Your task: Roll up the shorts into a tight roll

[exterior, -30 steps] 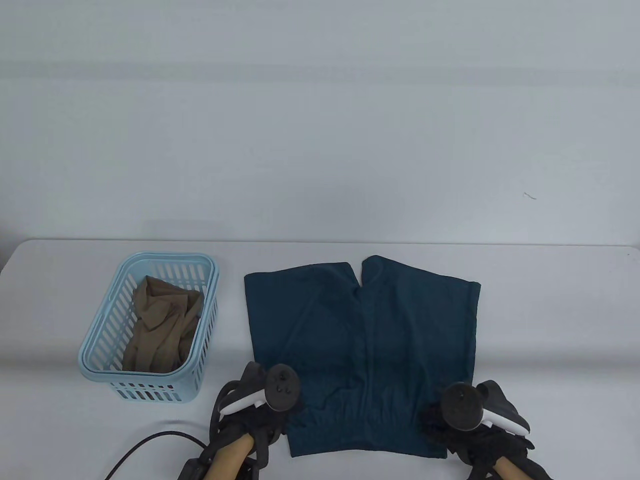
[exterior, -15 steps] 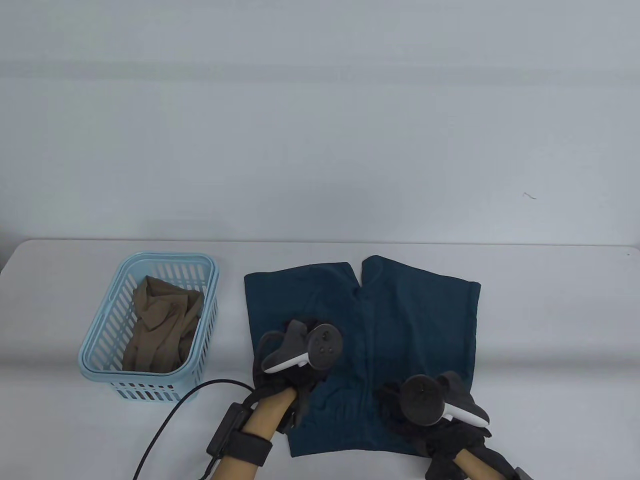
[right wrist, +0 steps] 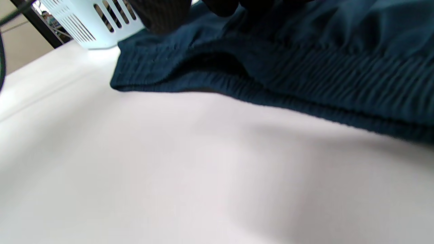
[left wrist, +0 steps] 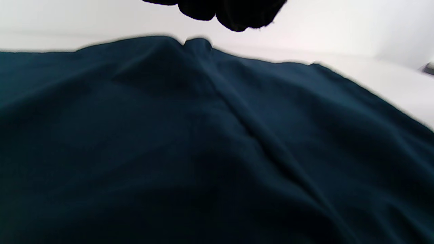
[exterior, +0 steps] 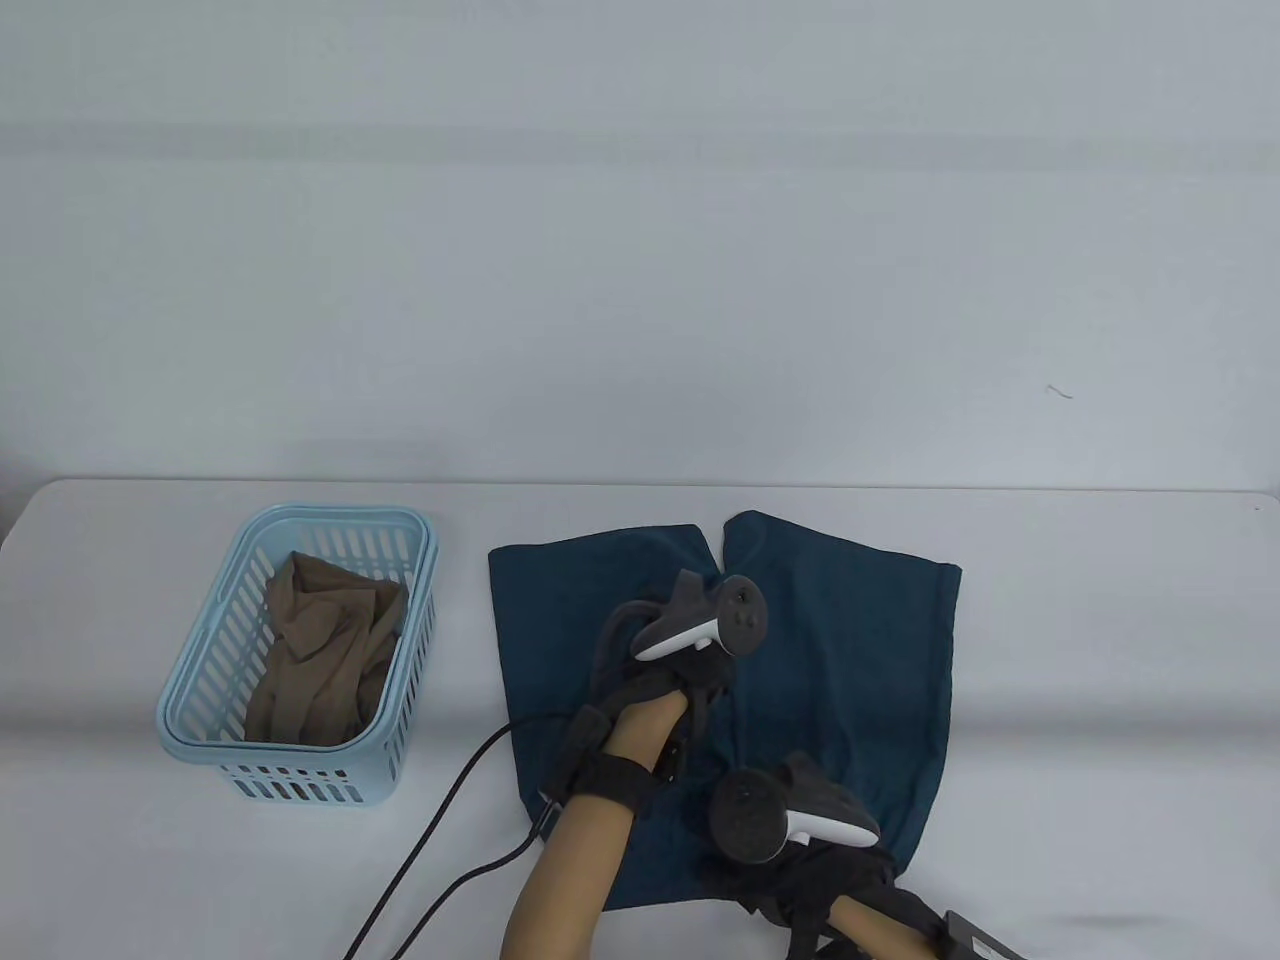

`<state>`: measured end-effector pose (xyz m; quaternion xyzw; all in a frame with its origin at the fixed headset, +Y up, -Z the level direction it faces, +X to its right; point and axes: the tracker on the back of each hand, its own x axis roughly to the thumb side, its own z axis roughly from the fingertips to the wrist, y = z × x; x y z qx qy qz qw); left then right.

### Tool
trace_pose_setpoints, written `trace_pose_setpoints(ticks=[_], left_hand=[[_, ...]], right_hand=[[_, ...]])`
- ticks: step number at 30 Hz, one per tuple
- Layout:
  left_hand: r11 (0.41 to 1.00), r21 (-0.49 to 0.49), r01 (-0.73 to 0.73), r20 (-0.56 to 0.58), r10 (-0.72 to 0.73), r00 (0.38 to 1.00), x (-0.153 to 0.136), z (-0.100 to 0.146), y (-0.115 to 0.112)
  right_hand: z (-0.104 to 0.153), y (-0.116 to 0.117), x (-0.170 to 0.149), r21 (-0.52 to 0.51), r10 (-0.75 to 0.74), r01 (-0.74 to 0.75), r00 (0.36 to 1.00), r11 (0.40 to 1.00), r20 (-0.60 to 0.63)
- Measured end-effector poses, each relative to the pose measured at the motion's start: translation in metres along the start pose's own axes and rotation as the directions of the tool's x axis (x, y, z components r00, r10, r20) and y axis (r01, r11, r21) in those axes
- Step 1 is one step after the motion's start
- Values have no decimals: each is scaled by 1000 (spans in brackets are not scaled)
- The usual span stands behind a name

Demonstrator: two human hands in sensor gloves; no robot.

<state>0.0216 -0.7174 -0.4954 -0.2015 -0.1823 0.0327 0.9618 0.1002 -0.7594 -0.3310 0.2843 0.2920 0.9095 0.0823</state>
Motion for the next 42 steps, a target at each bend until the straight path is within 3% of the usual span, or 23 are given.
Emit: trace_pose_setpoints(ticks=[4,8,11,22,31,42], left_hand=[[997,-72,-40,-18,39,999,0,-16,-17],[979,-198,-41,-20,37,999,3,-27,-39],[974,-226,-8,-24,3,1000,2,-30,-51],[981,-192,-22,-65,10,998,1,-27,-52],[990,-144,-5,-92,-9,996,0,-19,-58],[957,-105,270,-105,-281,954,13,-7,-61]], right_hand=[[-7,12,-2,68,-9,9,1000,998,-4],[-8,15,0,61,10,-10,1000,998,-7],[-9,18,-1,54,19,-19,1000,998,-12],[-6,30,0,-38,67,-67,998,997,-12],[8,33,-13,-57,10,-11,1000,998,-20],[27,29,-26,-133,14,-25,997,991,-81]])
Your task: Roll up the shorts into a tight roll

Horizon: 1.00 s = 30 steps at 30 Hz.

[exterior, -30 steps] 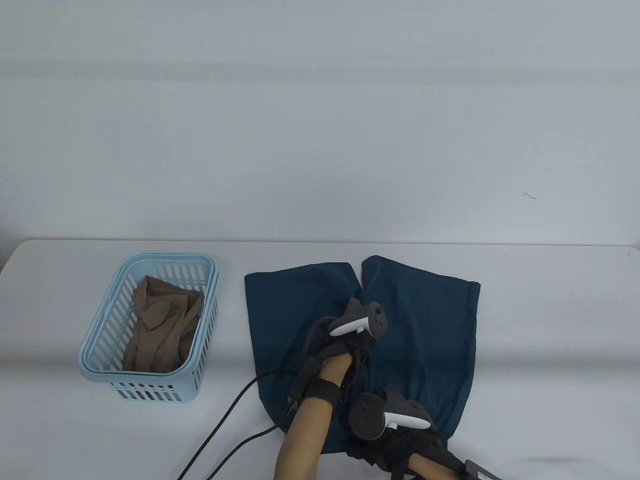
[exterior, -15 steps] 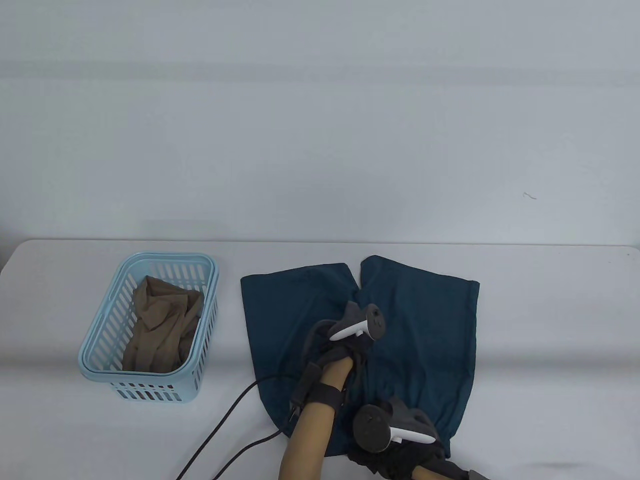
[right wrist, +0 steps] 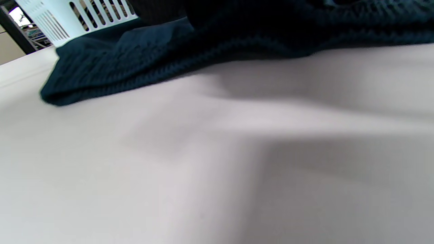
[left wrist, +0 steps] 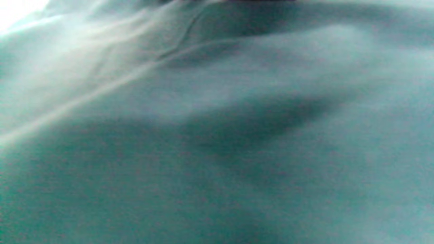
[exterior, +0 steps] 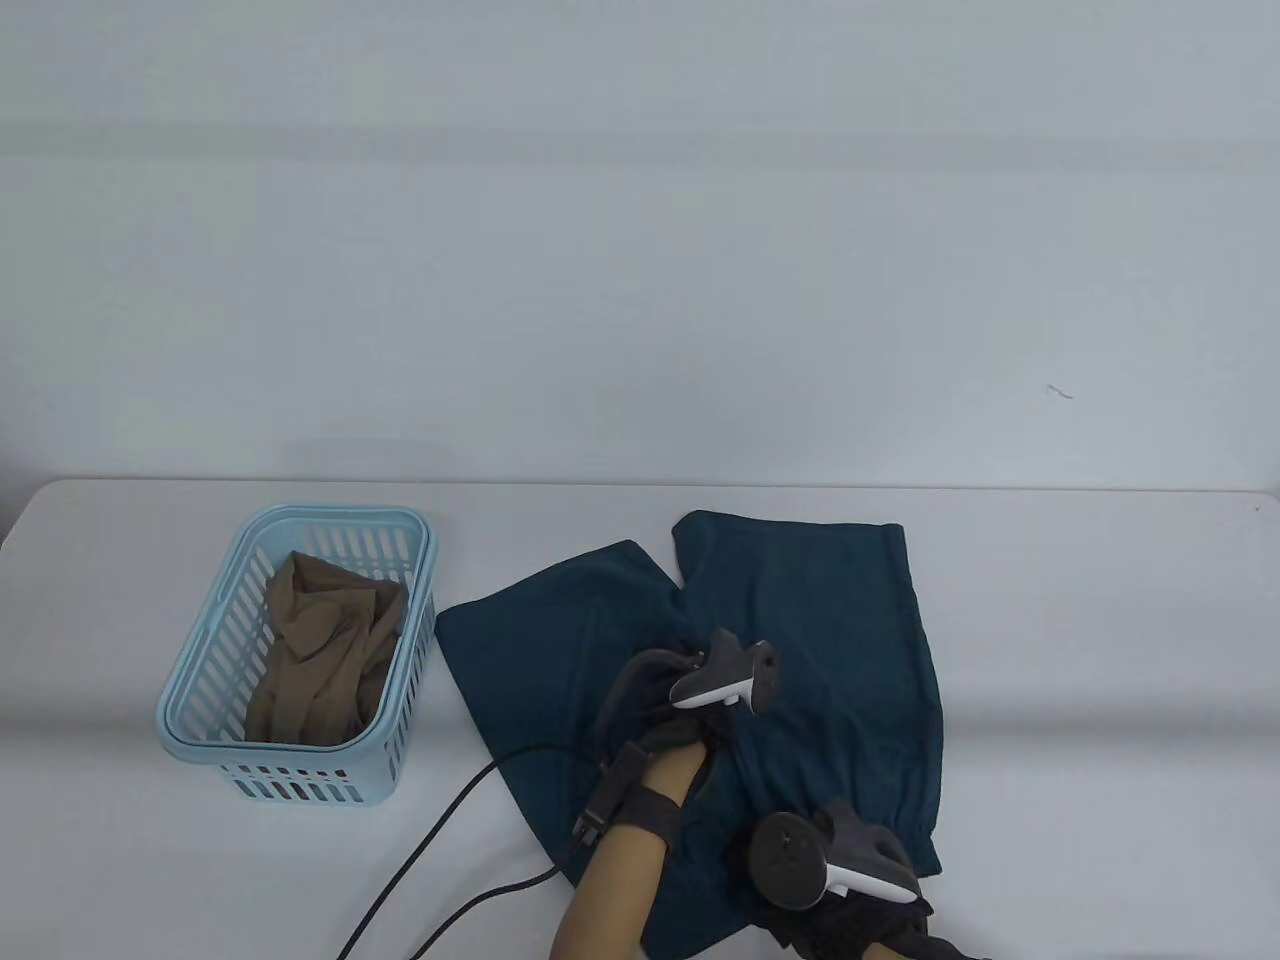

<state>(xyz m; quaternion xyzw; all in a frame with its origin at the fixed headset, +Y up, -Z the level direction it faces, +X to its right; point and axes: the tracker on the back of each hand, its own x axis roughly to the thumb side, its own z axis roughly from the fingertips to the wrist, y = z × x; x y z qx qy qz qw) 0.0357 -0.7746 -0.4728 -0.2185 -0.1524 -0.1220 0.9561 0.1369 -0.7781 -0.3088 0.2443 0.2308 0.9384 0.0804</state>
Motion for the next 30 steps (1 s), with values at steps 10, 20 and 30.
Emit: trace_pose_setpoints(ticks=[10,20,30], left_hand=[[1000,26,9,-4,-9,1000,-5,9,1],[999,24,35,-20,-35,999,-7,9,0],[998,56,9,25,-10,1000,-10,11,-8]], right_hand=[[8,-8,-9,5,7,-7,997,1000,-83],[9,-17,-14,29,43,-38,980,999,-195],[4,-18,-20,70,175,-161,935,984,-309]])
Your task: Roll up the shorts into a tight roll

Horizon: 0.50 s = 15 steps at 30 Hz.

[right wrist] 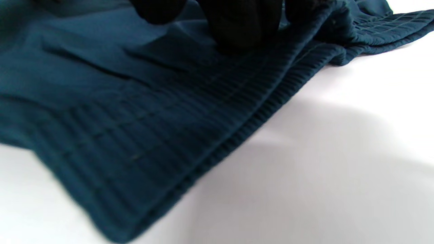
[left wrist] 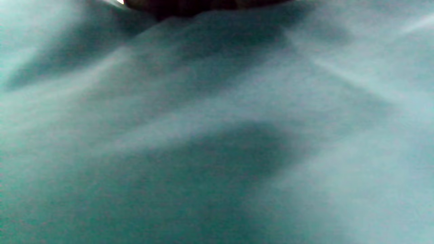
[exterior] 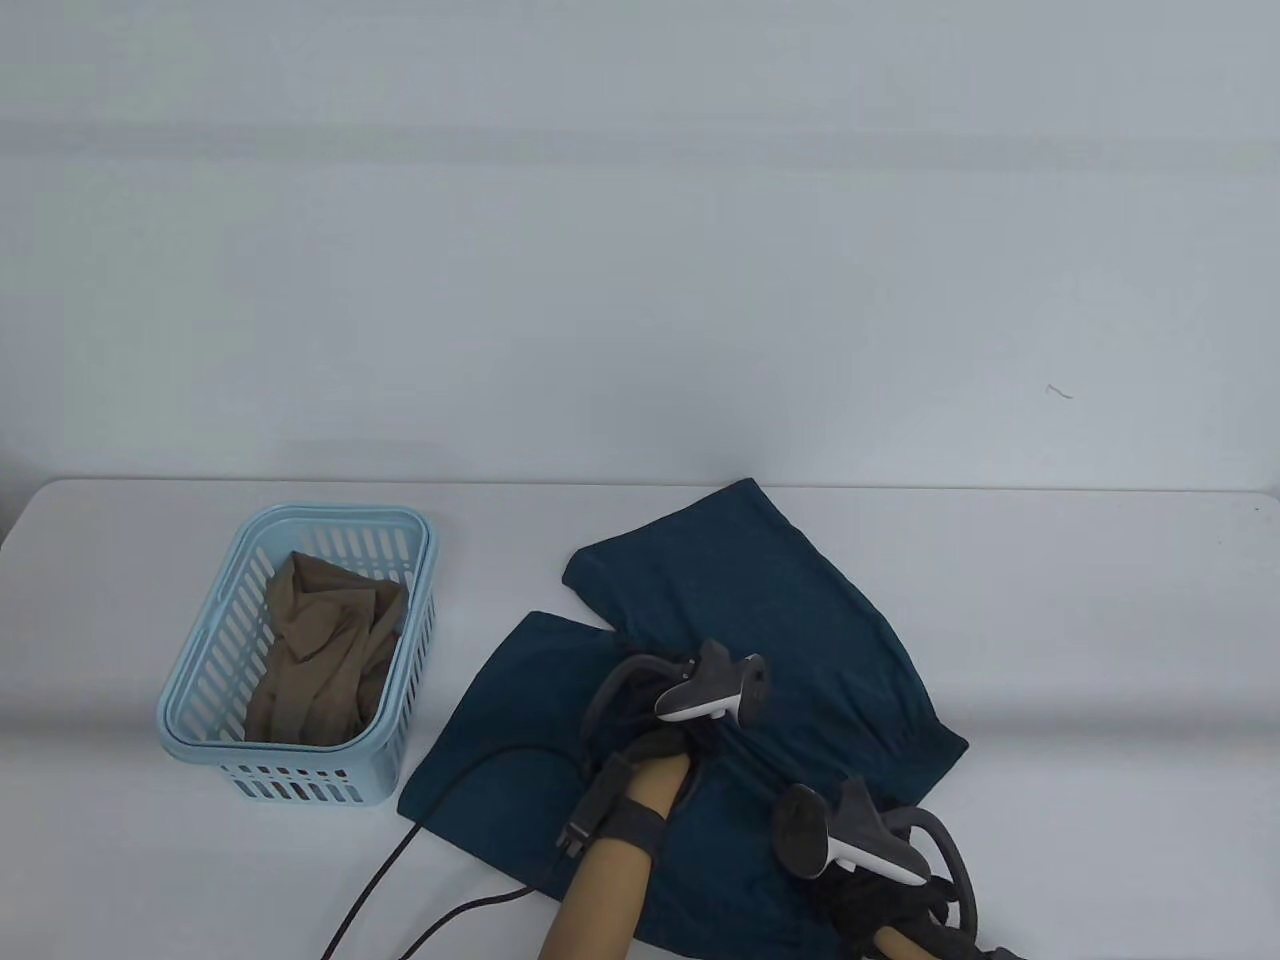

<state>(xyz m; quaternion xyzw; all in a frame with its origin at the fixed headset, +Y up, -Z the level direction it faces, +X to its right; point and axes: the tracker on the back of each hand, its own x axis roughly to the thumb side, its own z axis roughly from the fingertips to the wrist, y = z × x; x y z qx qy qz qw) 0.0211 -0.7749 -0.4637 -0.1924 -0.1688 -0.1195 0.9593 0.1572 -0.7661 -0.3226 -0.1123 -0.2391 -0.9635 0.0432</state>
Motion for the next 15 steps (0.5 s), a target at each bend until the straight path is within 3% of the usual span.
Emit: trace_pose_setpoints(ticks=[8,15], left_hand=[[999,-16,42,-34,-42,999,1,2,2],[1000,-2,20,-53,-20,998,-1,2,3]], right_hand=[[-12,-1,-7,8,38,-37,997,999,-71],[-27,-8,-25,14,-31,34,991,999,-132]])
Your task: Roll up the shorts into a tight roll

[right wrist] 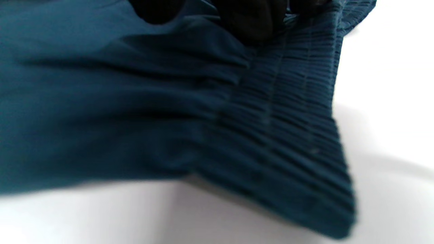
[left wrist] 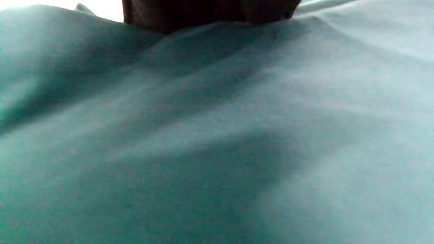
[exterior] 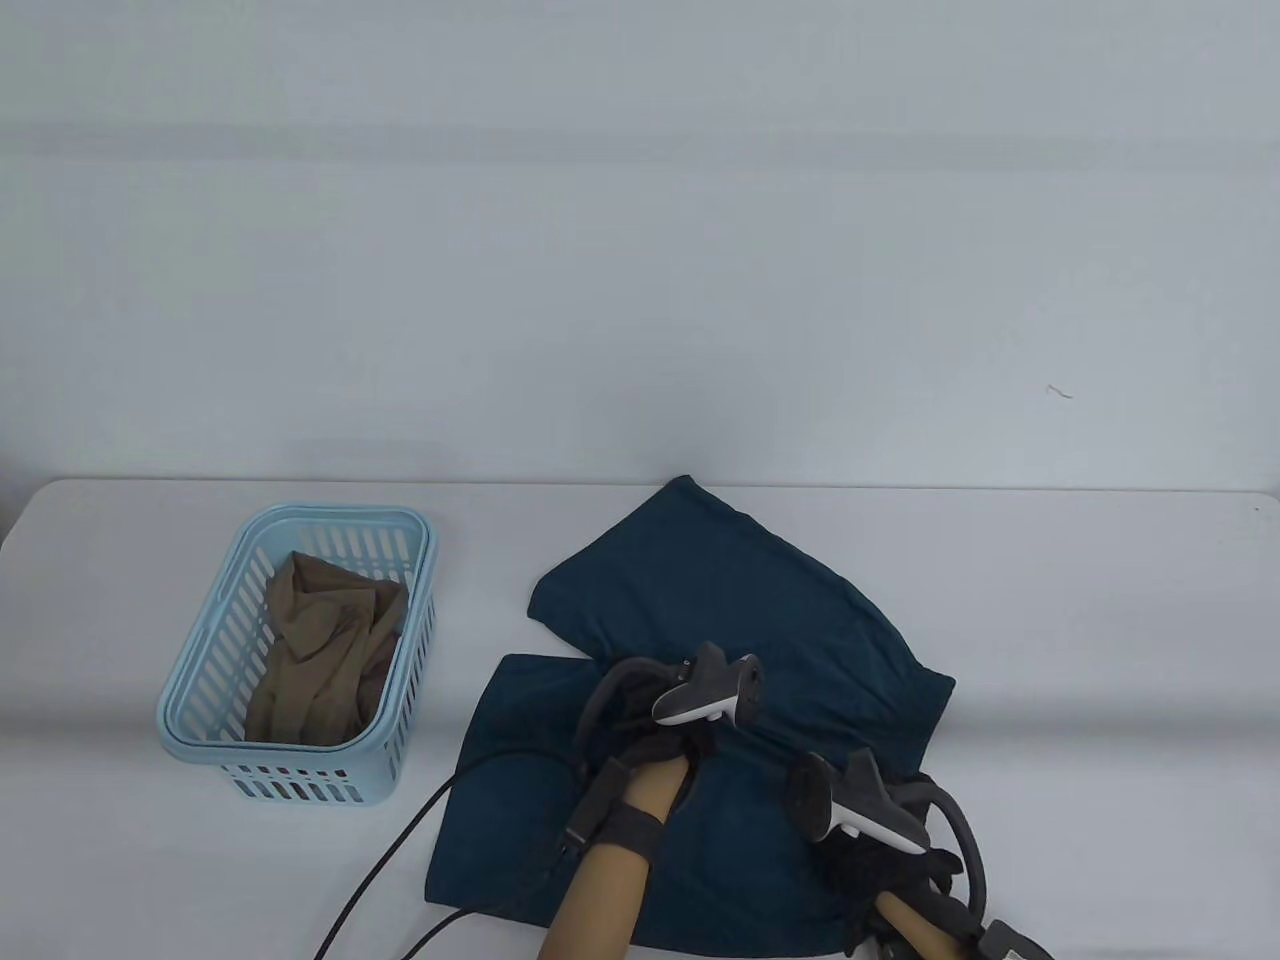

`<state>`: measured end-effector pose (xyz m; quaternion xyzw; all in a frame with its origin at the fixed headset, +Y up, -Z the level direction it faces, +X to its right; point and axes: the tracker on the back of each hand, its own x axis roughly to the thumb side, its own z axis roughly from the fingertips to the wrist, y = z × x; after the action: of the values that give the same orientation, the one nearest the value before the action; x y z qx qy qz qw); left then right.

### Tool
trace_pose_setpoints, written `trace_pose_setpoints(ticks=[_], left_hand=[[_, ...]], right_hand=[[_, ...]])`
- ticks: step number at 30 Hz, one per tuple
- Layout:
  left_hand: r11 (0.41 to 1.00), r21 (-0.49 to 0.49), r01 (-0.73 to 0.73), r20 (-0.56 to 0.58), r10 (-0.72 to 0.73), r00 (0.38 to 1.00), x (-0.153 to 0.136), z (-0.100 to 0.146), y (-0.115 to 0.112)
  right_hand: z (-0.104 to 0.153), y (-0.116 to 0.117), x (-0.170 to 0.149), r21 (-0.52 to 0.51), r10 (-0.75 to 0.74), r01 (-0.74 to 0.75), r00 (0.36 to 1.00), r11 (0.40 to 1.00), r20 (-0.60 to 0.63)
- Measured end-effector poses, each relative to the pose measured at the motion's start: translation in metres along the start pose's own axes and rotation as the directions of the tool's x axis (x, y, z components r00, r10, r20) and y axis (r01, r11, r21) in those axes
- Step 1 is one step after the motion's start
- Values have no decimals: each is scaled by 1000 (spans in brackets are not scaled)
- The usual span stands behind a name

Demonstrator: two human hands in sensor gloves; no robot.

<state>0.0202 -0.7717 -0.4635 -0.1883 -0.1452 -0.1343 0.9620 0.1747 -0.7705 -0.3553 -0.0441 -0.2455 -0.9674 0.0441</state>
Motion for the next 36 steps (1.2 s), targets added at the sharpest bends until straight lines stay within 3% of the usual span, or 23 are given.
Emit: trace_pose_setpoints(ticks=[18,29,34,36], left_hand=[[997,-2,-73,-17,73,997,-7,-8,3],[988,-8,-155,-9,155,988,-17,-15,-4],[989,-55,-140,18,142,990,-21,-14,-1],[979,-7,-202,22,202,979,-27,-9,1]], right_hand=[[-50,-24,-24,39,-175,182,976,983,-133],[-70,-32,-34,28,-250,256,959,966,-131],[-72,-34,-38,38,-251,257,961,966,-117],[-72,-33,-43,41,-245,250,965,967,-97]])
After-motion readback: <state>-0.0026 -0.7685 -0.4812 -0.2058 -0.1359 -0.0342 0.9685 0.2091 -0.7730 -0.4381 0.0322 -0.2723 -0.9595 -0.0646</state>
